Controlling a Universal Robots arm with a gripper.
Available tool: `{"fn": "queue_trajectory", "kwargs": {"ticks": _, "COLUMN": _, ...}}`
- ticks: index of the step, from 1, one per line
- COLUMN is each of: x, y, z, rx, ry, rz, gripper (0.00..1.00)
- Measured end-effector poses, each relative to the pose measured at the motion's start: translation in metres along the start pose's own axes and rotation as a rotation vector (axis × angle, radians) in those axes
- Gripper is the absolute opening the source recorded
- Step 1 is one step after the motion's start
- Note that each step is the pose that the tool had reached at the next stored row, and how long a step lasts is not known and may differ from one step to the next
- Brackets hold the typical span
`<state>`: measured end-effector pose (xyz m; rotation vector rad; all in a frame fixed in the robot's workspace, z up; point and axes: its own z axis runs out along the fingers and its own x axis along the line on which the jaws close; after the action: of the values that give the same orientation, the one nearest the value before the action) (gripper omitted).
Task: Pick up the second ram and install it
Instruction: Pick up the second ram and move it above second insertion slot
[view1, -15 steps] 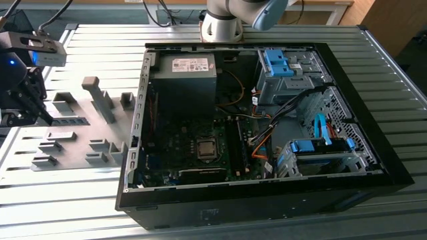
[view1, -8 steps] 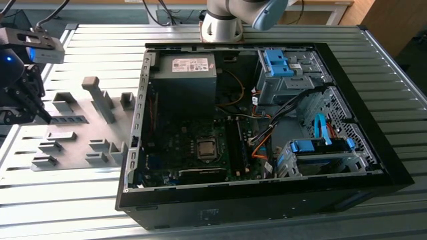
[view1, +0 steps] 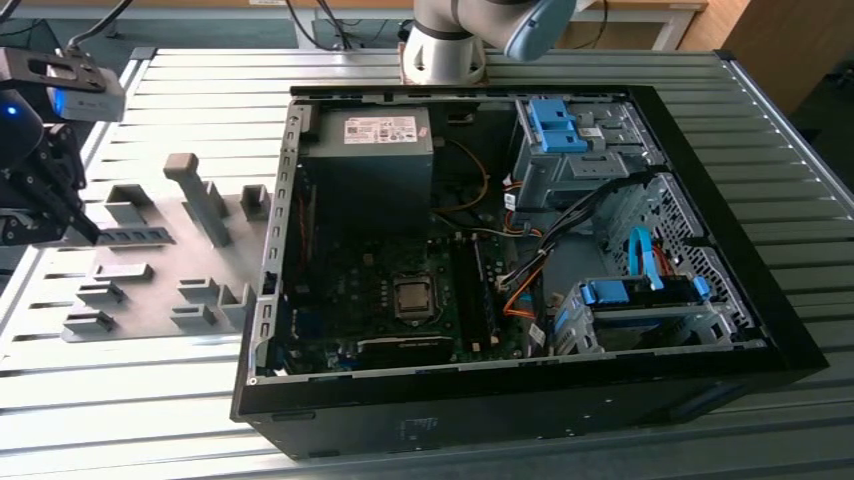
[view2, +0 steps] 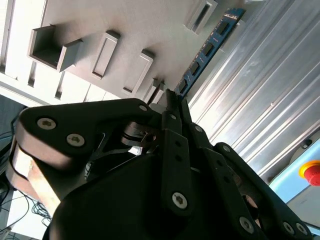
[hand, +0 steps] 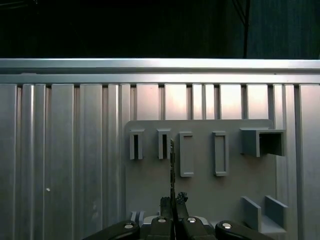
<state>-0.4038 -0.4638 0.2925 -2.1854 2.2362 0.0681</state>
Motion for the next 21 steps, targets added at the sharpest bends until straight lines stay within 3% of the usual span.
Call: {"fn": "queue_trajectory", "kwargs": {"ticks": 21, "x": -0.0009, "y": 0.0004, "z": -0.0214, "rx": 0.0003, "ry": 0.0000, "rz": 0.000, "gripper": 0.14}}
